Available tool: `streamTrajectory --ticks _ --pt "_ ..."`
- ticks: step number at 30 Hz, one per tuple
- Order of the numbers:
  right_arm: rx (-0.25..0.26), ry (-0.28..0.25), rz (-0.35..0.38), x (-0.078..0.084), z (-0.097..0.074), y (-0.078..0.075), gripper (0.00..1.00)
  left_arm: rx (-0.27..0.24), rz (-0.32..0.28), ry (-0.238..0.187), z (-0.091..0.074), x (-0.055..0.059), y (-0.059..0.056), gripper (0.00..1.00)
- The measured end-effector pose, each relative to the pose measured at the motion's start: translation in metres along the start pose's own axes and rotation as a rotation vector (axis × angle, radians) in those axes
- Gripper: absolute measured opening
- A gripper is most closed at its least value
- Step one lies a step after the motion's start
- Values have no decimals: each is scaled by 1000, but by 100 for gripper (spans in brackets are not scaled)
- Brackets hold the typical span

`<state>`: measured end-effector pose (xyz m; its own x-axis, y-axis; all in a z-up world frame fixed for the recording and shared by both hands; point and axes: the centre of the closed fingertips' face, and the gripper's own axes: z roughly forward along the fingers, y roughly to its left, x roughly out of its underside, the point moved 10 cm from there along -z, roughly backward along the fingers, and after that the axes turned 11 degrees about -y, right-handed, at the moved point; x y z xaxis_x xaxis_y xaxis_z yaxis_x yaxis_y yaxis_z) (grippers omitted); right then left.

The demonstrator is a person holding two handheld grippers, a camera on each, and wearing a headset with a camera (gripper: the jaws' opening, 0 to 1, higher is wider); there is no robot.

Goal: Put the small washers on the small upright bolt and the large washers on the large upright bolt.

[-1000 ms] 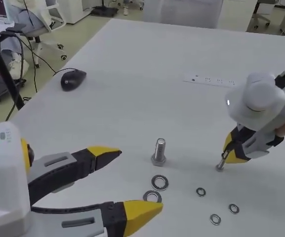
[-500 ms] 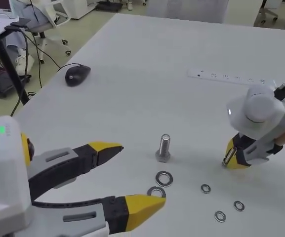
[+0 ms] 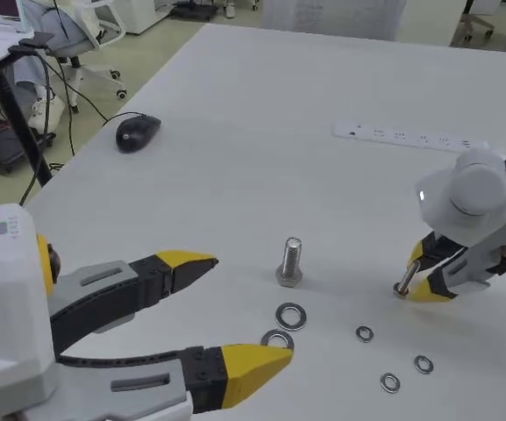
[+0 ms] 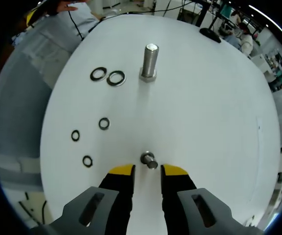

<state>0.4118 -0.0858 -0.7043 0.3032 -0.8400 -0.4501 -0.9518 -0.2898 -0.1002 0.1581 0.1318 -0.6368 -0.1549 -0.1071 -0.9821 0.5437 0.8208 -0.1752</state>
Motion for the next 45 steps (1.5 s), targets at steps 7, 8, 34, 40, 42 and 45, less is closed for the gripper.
streamTrajectory --ticks 7,8,34,40,42,45 --pt "7 -16 45 7 -17 24 20 6 8 -4 1 -2 -3 60" --pt "-9 -21 56 7 -17 29 20 7 8 -4 1 -2 -3 60" --pt "-110 -15 -17 8 16 76 19 13 7 -6 1 -3 -7 60" --pt "-104 -28 -29 9 16 78 17 12 7 -11 2 -3 -7 60" --pt "-103 -31 -32 9 16 78 17 12 9 -10 2 -3 -7 60" --pt "-101 -28 -36 8 16 79 15 12 8 -12 2 -3 -8 60"
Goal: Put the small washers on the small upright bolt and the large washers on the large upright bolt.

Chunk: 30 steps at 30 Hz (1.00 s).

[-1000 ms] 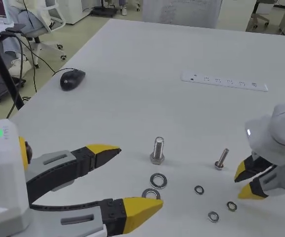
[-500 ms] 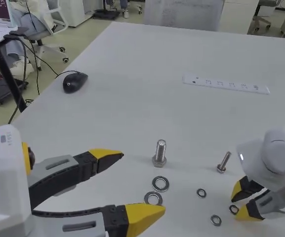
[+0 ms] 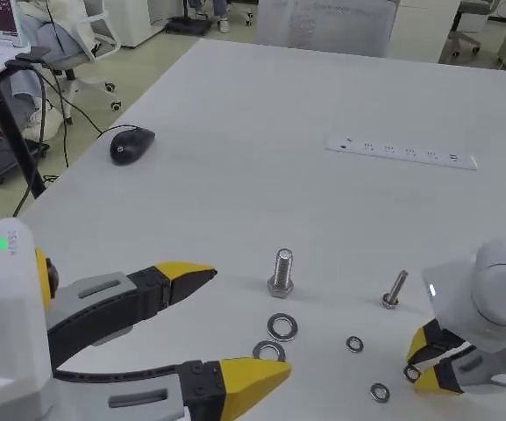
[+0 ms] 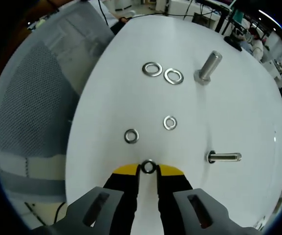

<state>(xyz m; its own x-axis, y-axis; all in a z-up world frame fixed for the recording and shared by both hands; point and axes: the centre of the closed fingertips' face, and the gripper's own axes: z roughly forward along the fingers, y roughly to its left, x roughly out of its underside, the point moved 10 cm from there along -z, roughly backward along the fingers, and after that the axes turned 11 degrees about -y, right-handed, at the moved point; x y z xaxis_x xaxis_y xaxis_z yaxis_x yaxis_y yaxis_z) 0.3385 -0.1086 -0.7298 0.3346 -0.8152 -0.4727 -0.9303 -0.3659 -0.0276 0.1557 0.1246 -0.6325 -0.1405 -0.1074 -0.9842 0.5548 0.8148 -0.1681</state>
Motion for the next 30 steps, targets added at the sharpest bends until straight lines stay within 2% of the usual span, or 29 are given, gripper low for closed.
streamTrajectory --ticks 8,14,17,19,24,30 --pt "9 -8 51 1 -1 -3 13 0 1 0 -1 1 -2 60" --pt "4 0 53 -1 -3 -3 12 1 1 3 -1 1 -2 60" --pt "6 -14 58 -6 -13 -9 12 1 0 1 -1 1 -2 60" --pt "25 -3 44 -9 -22 -15 12 1 2 3 0 1 -2 60" --pt "80 -24 45 -18 -47 -36 12 7 0 0 2 2 -2 60" --pt "116 -16 34 -26 -61 -51 12 8 -3 -2 3 2 -3 60"
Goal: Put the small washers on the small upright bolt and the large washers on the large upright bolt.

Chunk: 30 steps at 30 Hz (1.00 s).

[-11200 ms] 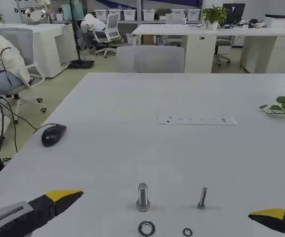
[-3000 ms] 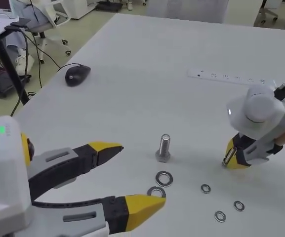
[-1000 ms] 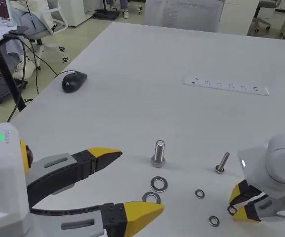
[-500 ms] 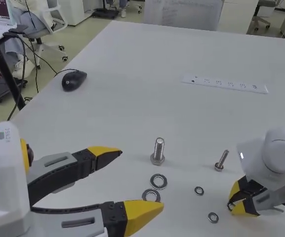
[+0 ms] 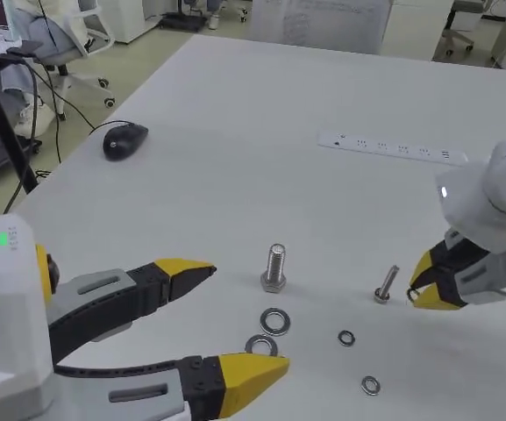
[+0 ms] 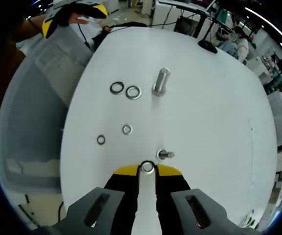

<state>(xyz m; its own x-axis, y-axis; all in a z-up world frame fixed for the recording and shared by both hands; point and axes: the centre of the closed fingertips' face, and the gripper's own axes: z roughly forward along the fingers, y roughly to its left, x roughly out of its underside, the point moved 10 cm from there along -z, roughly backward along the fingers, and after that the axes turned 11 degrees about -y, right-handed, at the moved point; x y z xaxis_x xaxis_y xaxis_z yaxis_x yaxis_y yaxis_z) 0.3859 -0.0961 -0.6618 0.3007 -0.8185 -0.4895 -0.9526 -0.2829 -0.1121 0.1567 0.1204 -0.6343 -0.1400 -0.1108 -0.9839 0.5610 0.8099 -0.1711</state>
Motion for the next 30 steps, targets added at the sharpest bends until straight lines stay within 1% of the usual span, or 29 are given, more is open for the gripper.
streamTrajectory --ticks 5,9,15,18,23,27,30 --pt "25 3 -23 -11 -4 -13 12 -2 1 2 0 0 0 60" --pt "24 12 -26 -15 -2 -21 12 -2 3 1 0 -1 0 60" --pt "3 36 -31 -16 6 -22 12 -10 3 -3 -1 -2 2 60" --pt "2 48 -33 -14 8 -23 12 -10 2 -3 -2 -1 2 60" --pt "0 48 -33 -12 10 -25 12 -11 0 -1 -1 0 2 60" --pt "-10 54 -28 -11 14 -26 12 -12 -2 -2 -1 0 3 60" --pt "-12 65 -38 -10 17 -27 12 -16 -2 -4 -2 0 3 60"
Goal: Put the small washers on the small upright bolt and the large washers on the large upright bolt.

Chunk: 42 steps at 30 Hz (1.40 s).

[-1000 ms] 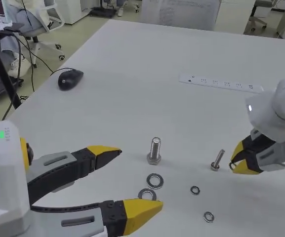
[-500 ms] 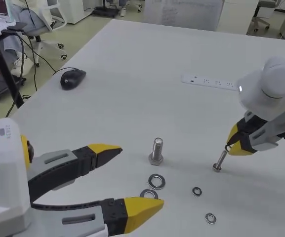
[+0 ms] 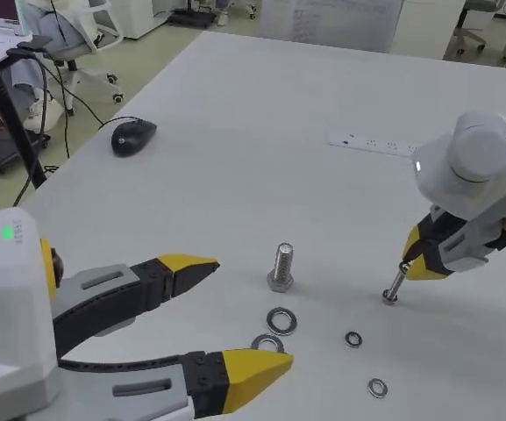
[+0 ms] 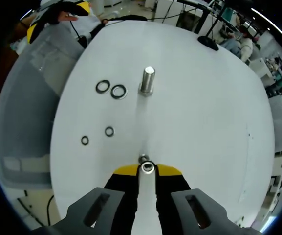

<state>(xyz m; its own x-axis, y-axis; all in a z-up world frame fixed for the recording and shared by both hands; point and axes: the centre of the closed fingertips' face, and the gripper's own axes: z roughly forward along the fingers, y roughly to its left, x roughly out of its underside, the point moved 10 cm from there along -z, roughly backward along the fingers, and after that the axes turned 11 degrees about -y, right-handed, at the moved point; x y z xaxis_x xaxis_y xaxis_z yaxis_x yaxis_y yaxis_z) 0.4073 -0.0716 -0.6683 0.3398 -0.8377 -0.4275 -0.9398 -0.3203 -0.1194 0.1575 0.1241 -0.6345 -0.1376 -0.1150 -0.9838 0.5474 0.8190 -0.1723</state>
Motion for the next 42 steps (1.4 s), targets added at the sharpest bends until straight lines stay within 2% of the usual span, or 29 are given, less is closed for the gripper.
streamTrajectory --ticks 13,26,36,42 --pt "-24 12 30 10 25 -1 12 -10 -5 6 -2 2 0 60" --pt "-41 13 27 19 42 -1 13 -21 -12 8 -3 3 4 60" --pt "-39 -2 26 23 45 -2 14 -23 -15 12 -1 4 6 60" --pt "-29 -12 33 25 38 -1 15 -20 -11 15 -1 4 7 60"
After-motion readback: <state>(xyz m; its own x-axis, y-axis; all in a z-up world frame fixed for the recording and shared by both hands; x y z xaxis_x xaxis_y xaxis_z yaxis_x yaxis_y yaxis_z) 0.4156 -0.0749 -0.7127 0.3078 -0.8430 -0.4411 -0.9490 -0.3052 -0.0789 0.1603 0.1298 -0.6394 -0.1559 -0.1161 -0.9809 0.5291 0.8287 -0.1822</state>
